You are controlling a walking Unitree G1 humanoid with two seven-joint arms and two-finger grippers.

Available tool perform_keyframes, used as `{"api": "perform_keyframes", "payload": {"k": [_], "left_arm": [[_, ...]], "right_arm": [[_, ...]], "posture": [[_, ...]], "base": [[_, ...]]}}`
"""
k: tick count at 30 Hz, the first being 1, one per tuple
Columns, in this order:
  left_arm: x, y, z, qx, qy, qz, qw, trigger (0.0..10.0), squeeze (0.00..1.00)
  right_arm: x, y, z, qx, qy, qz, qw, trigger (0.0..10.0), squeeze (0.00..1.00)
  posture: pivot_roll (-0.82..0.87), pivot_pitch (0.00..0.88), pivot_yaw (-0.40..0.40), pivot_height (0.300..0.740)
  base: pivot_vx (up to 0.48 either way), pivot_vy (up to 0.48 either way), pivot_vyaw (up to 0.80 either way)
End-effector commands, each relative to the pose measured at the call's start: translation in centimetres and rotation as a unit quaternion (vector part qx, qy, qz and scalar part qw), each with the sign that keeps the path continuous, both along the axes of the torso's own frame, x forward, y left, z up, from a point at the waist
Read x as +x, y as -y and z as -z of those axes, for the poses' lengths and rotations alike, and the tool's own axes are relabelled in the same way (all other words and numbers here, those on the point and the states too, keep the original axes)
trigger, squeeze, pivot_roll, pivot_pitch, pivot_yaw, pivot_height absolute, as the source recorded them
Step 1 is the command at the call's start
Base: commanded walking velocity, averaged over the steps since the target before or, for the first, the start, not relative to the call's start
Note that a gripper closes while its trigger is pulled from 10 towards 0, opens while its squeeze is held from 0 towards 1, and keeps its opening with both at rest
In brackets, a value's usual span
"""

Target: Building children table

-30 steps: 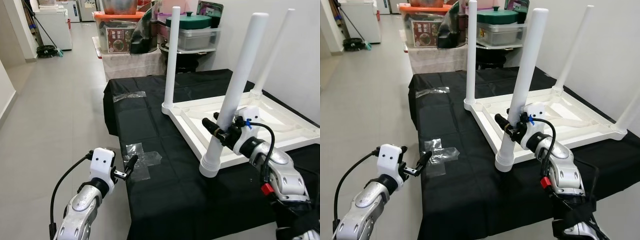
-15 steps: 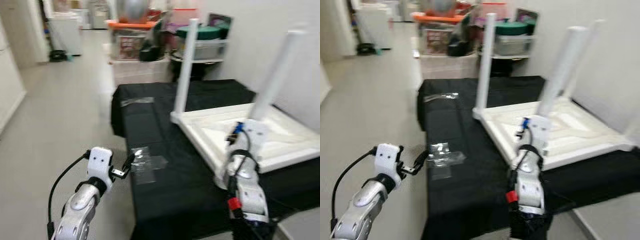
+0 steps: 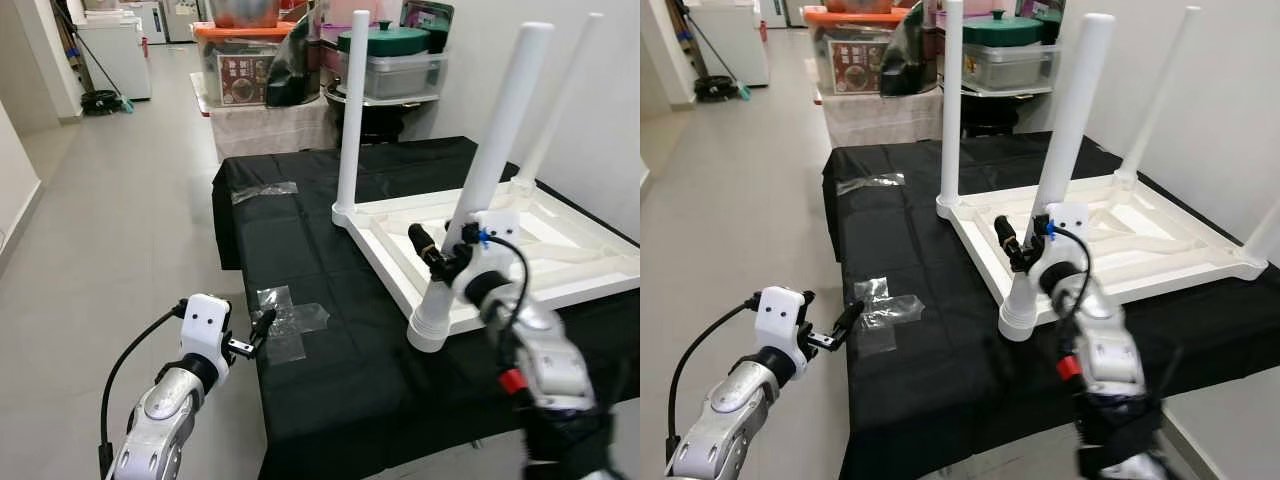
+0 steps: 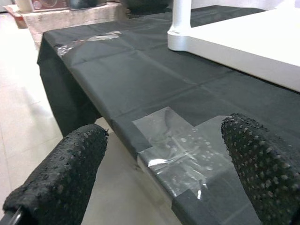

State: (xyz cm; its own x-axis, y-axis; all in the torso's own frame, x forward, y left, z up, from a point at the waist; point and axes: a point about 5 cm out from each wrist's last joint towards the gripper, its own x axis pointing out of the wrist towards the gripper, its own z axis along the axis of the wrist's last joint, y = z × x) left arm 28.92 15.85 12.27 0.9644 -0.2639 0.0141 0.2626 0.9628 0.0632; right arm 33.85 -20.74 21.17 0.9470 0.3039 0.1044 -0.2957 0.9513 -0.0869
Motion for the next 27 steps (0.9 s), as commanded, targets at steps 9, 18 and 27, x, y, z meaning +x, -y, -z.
{"api": "perform_keyframes", "payload": {"k": [9, 18, 27], "left_arm": [[0.0, 0.0, 0.3, 0.009, -0.007, 0.003, 1.000, 10.0, 0.00], [0.2, 0.6, 0.3, 0.009, -0.011, 0.013, 1.000, 10.0, 0.00], [0.3, 0.4, 0.3, 0.009, -0.011, 0.010, 1.000, 10.0, 0.00]], "right_arm": [[1.2, 1.7, 2.8, -0.064, -0.062, 0.136, 0.987, 0.0, 0.00], [-1.4, -0.3, 7.1, 0.071, -0.149, 0.430, 0.888, 0.0, 0.00], [-0.1, -6.9, 5.4, 0.071, -0.098, 0.190, 0.974, 10.0, 1.00]], "posture": [[0.06, 0.000, -0.033, 0.740], [0.05, 0.000, -0.019, 0.740], [0.05, 0.000, -0.032, 0.740]], "base": [[0.000, 0.000, 0.00], [0.000, 0.000, 0.00], [0.000, 0.000, 0.00]]}}
